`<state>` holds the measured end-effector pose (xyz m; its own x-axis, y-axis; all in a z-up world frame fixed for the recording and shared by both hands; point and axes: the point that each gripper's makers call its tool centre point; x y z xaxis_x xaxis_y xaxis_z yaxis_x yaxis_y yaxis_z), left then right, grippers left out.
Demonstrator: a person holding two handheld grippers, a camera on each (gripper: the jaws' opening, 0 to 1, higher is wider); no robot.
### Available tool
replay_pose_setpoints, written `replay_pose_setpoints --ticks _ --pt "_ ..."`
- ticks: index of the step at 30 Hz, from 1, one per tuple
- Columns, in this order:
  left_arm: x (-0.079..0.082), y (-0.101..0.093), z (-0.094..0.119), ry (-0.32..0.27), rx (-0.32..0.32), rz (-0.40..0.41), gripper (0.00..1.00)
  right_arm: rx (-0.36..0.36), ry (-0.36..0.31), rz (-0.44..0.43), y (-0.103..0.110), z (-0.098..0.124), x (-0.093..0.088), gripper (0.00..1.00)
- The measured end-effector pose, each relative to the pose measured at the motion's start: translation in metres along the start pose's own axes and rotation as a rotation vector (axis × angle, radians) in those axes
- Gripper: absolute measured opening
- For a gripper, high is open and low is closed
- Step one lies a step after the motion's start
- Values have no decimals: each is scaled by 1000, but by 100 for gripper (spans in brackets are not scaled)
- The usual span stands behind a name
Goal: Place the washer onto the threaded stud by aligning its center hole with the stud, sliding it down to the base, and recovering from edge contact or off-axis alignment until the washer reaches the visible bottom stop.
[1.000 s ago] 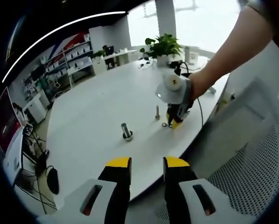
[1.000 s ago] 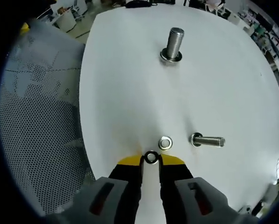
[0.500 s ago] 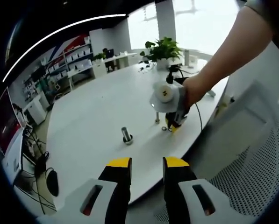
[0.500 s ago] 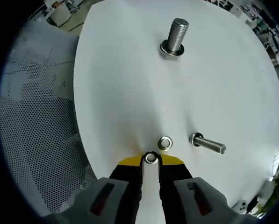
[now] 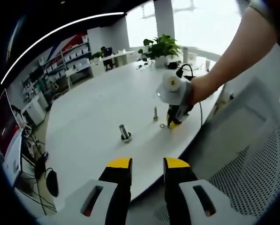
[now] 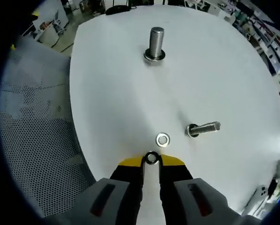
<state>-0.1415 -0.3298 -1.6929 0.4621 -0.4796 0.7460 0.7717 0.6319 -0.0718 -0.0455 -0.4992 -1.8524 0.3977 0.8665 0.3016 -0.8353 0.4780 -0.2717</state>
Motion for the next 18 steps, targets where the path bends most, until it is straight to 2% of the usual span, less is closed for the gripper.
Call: replay_pose_setpoints --ticks 4,6,7,9,15,18 --pt "5 0 3 -25 9 -18 26 -15 -13 1 1 0 0 14" --pt "8 0 4 -43 9 -15 26 -13 6 16 0 0 -2 13" --pt "7 0 3 -40 7 -14 26 -15 17 26 0 1 -5 13" --pt "5 -1 2 -25 2 -18 27 -21 -3 29 -4 5 -5 13" --pt "3 -2 1 -13 4 -29 29 -37 -26 -33 -23 18 -2 13" --pt "7 1 4 -29 20 -40 31 -47 -45 -47 -33 24 4 13"
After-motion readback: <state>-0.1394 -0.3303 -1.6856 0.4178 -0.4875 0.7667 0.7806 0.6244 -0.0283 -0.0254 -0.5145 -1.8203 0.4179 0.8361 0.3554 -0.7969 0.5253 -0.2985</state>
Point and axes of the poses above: the point that each gripper's makers call its tool centre point, and the gripper's own axes: z roughly backward along the fingers, y roughly to its left, x roughly out of its top, and after that the axes turned 14 degrees about -x, right-handed
